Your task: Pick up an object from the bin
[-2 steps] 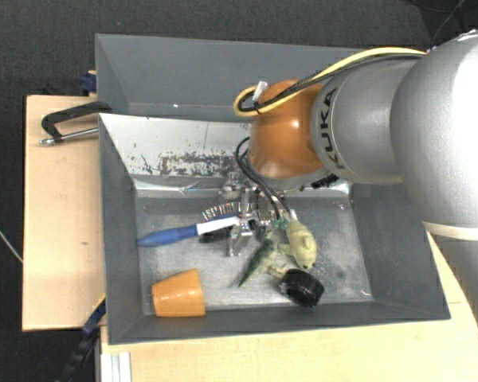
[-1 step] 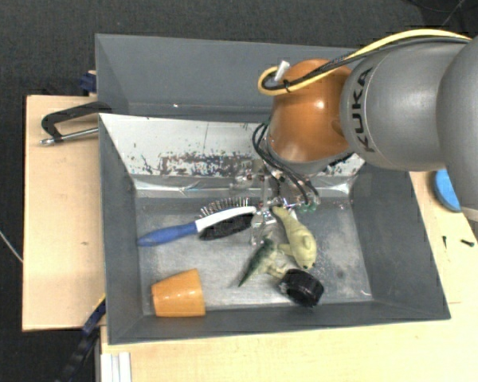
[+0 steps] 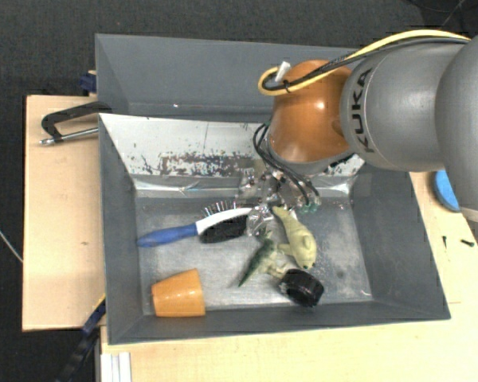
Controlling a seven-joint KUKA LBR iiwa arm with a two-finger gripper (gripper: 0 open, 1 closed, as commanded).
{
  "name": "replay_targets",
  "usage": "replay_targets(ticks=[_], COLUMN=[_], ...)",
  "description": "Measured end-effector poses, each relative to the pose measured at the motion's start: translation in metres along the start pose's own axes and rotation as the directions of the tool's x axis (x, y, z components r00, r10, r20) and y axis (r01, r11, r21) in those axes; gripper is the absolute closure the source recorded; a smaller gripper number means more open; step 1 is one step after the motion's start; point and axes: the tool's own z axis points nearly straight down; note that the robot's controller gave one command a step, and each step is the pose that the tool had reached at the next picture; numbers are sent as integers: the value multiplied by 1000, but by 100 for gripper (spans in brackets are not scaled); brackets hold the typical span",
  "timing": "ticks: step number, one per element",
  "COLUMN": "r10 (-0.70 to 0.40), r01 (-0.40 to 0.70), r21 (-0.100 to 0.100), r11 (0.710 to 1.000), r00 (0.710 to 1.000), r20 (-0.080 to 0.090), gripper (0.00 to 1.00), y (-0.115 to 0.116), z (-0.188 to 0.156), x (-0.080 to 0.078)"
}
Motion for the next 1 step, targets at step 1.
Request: replay_targets(ticks=[1], r10=[-20], r01=[20], r21=[-1], r11=[1000], r00=[1000], r20=[7], gripper=[100], y=[-8], z=[-118], x=[5])
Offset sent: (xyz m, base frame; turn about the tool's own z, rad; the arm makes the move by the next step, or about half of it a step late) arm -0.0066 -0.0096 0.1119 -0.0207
